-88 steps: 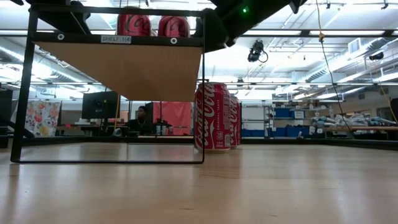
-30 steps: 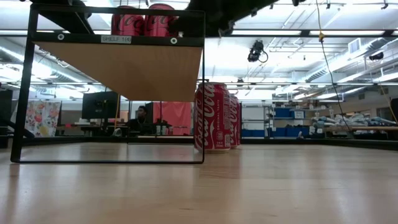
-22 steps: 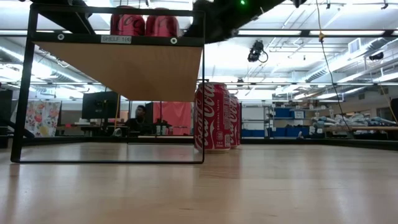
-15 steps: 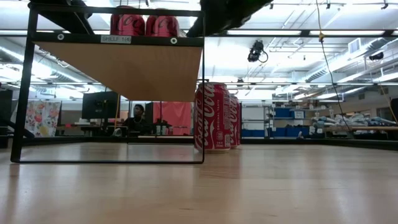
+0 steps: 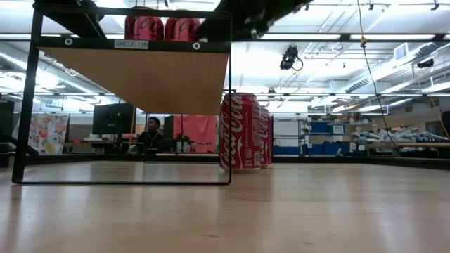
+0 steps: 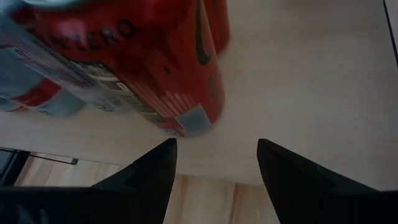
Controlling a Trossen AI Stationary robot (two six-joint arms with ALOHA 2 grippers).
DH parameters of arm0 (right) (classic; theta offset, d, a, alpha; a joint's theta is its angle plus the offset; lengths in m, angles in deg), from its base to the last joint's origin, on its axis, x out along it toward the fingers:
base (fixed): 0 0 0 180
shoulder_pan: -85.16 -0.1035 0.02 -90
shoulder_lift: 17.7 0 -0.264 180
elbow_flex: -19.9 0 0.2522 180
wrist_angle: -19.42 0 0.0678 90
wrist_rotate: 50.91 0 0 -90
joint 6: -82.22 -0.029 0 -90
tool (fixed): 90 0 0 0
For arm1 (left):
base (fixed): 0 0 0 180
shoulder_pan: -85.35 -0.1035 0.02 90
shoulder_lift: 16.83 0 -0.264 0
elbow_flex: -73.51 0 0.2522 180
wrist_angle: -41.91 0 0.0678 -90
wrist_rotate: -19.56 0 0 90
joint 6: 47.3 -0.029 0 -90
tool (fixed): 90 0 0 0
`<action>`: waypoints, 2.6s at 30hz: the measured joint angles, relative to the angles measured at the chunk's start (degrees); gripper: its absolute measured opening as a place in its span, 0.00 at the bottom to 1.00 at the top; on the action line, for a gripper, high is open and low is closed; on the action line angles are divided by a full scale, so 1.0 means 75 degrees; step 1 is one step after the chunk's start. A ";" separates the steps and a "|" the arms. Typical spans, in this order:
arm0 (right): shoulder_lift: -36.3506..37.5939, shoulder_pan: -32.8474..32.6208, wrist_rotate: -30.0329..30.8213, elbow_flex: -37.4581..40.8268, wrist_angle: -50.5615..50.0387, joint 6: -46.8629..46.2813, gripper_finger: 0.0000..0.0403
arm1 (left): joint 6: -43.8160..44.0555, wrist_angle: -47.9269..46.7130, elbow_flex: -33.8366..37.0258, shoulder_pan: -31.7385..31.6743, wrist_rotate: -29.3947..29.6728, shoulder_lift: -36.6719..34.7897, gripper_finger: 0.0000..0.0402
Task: Place canned beverage on shelf
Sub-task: Put the red and black soda can on the shelf and align it with the other red and black soda can, then put the red-white soda can on the shelf
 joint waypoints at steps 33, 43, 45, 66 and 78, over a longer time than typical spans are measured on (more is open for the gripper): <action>0.0208 0.0016 0.0440 0.0002 -0.0563 -0.0134 0.86 | 0.1100 0.0470 0.0003 -0.0851 0.0817 0.0796 0.58; 0.0755 -0.0136 0.0443 0.0191 -0.2657 -0.1788 0.86 | 0.0994 -0.0255 -0.0281 -0.0475 -0.0009 0.0320 0.58; 0.0767 -0.0201 0.0548 0.0467 -0.2490 -0.1850 0.86 | 0.0990 -0.0311 -0.0283 -0.0301 -0.0012 0.0212 0.58; 0.1638 0.1107 -0.1870 0.4469 0.2133 -0.0803 0.87 | 0.0711 -0.0496 -0.0286 -0.0087 -0.0011 0.0062 0.58; 0.0381 0.1969 -0.3672 0.4403 0.3671 -0.0556 0.99 | 0.0623 -0.0493 -0.0286 -0.0087 0.0219 0.0068 0.58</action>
